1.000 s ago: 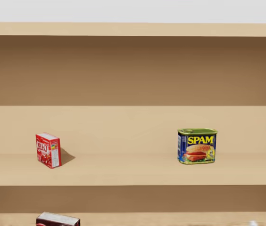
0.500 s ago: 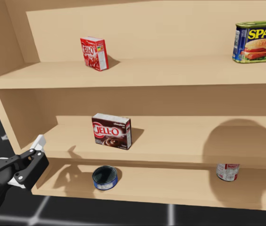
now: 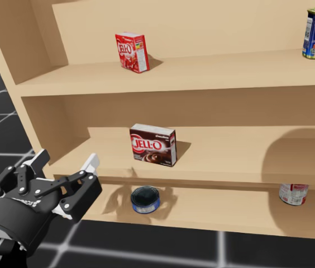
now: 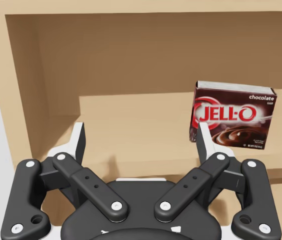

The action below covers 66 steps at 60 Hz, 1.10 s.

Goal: Find the pudding box on the shelf and bring it to me.

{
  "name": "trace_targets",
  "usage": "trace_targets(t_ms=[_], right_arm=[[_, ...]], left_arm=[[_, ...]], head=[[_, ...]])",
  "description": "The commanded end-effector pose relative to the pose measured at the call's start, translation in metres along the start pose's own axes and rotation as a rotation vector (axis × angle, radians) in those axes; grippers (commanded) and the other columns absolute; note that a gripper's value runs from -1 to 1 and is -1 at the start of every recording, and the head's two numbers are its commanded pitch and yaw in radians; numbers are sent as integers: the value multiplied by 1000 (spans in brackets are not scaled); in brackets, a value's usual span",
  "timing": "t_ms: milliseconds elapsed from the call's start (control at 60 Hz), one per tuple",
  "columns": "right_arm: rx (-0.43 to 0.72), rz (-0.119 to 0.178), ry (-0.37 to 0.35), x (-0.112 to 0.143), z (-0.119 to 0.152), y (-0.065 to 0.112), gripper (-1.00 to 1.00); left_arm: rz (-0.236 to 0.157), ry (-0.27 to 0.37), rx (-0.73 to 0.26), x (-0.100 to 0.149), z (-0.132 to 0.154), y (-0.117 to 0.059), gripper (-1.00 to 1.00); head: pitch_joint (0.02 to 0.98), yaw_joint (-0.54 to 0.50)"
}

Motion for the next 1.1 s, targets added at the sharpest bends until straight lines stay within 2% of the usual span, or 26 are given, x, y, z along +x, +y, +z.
trace_targets(t_ms=[17,117,150,200,267,417,617,750,950,1100], right_arm=[[-1,-1,5,-1,0,0,-1000],[1,0,9,-2,0,0,-1000],[2,0,10,-2,0,0,-1000],[2,-1,10,-2,0,0,-1000],[0,-1,9,-1,-1,-1,-1000],[-11,-6,10,-1,-1,-4,-1000],[-22,-7,6,0,-1,-8,-1000],[-27,-8,9,0,-3,-11,-1000],[-31,-12,10,0,-3,-13,-1000],[-34,-15,11,0,-3,-15,-1000]], left_arm=[[59,49,-96,15,8,-33,-1000],[64,60,-153,24,7,-48,-1000],[77,72,-170,25,4,-54,-1000],[55,76,-171,25,-1,-60,-1000],[47,89,-171,22,-9,-67,-1000],[50,126,-164,13,-27,-79,-1000],[68,137,-129,1,-48,-83,-1000],[37,128,-98,-4,-60,-86,-1000],[35,138,-72,-6,-74,-89,-1000],[15,137,-42,-10,-86,-91,-1000]], head=[[544,238],[548,239],[551,240],[552,242],[552,244],[553,252],[556,262],[557,256],[562,258],[565,256]])
